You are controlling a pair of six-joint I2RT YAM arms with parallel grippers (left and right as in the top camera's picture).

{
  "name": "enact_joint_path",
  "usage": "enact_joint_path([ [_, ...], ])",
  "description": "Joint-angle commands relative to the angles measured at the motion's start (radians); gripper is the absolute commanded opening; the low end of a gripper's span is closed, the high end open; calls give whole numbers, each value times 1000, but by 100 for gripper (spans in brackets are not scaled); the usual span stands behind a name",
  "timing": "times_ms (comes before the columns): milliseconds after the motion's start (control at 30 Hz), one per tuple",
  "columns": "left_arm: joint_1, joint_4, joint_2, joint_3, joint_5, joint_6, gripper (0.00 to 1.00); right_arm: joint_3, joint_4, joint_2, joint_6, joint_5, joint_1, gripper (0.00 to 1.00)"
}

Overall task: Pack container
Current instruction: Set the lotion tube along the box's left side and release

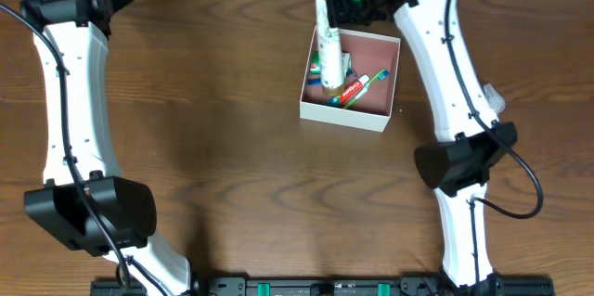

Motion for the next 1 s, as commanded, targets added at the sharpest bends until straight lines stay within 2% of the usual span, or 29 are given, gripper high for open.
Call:
enact_joint_path([
  [0, 2, 1, -3, -5, -16, 5, 98, 8, 4, 19, -32, -23, 22, 1],
  [533, 2, 1, -3, -5, -16, 5, 98, 6, -14, 24, -53, -26, 30, 1],
  [767, 2, 1, -3, -5, -16, 5, 98, 6, -14, 24, -54, -111, 35, 1],
  [967, 2, 1, -3, -5, -16, 5, 98, 6, -14, 24, -116, -111, 39, 1],
])
